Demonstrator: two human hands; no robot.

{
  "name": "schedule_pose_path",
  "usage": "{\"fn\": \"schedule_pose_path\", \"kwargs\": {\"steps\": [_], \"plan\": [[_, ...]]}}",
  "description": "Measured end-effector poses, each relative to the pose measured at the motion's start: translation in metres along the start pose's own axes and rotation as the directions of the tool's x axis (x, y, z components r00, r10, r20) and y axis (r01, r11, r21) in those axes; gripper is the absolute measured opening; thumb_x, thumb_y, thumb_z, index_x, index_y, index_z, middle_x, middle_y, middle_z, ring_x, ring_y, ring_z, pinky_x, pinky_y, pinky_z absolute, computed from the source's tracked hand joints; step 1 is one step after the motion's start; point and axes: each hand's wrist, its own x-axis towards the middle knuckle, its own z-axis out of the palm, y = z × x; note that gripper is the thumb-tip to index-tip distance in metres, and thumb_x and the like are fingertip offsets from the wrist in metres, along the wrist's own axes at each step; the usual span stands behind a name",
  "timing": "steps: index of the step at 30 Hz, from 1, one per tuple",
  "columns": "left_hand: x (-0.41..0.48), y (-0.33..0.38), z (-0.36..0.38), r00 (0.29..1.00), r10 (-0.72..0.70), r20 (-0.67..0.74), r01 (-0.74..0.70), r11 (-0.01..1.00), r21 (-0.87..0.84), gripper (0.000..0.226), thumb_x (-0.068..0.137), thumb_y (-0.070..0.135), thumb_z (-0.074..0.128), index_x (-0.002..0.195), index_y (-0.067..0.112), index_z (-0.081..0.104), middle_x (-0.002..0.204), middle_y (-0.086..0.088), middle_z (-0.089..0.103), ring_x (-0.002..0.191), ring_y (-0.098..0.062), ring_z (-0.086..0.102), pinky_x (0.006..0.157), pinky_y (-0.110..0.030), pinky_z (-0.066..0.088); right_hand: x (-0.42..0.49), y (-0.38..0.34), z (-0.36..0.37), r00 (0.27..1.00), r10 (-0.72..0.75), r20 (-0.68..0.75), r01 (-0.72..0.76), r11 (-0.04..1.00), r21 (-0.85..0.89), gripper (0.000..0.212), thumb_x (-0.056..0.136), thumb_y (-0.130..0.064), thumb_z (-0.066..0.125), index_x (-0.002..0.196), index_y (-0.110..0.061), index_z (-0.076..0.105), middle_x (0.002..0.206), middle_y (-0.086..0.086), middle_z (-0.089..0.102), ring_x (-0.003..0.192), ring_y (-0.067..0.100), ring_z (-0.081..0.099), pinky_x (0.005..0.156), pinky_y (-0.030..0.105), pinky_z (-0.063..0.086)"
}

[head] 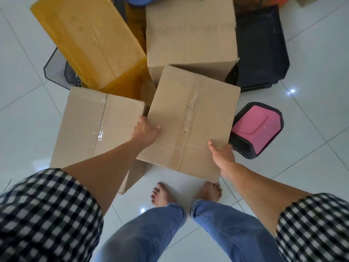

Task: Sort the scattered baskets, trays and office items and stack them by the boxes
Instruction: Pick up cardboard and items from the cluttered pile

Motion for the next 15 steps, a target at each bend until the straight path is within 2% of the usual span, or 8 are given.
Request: {"fn": "schedule_pose_path", "kwargs": {"steps": [3,7,9,15], "plan": [[-0.031,0.013,-0.02,1.0,0.009,0.015,-0.007,0.994,-0.11,0.056,0.096,0.035,0.063,0.134,0.008,0.03,0.132,-0.012,0.051,0.121,-0.034,0.053,0.097,-0.045,0.047,-0.026,-0.007,-0.016,1.0,-0.011,0.002,0.011,1.0,0.009,0.073,0.089,-0.06,0.066,0.141,-0.016,0.041,0.126,0.001,0.059,0.118,0.027,0.057,0.085,0.03,0.038],[-0.082,0.032,-0.051,0.999,0.043,-0.003,-0.042,0.986,-0.159,0.054,0.097,0.031,0.063,0.131,0.007,0.029,0.125,-0.009,0.049,0.116,-0.031,0.053,0.098,-0.047,0.049,-0.073,-0.024,-0.045,1.0,-0.017,-0.001,0.017,1.0,0.022,0.07,0.088,-0.062,0.065,0.135,-0.015,0.042,0.111,-0.004,0.053,0.102,0.025,0.054,0.083,0.033,0.039],[-0.108,0.043,-0.068,0.998,0.059,-0.019,-0.062,0.981,-0.181,0.055,0.097,0.031,0.063,0.133,0.009,0.029,0.127,-0.008,0.049,0.114,-0.027,0.052,0.095,-0.043,0.049,-0.099,-0.036,-0.063,0.999,-0.03,-0.021,0.031,0.998,0.047,0.067,0.088,-0.063,0.065,0.131,-0.016,0.042,0.107,-0.004,0.054,0.095,0.023,0.051,0.081,0.034,0.038],[-0.19,0.084,-0.113,0.992,0.101,-0.073,-0.118,0.951,-0.284,0.06,0.095,0.036,0.066,0.137,0.018,0.028,0.122,0.003,0.047,0.114,-0.022,0.053,0.084,-0.034,0.046,-0.184,-0.072,-0.125,0.99,-0.091,-0.105,0.105,0.986,0.132,0.07,0.086,-0.067,0.064,0.134,-0.019,0.046,0.111,-0.003,0.055,0.1,0.023,0.053,0.082,0.035,0.04]]}}
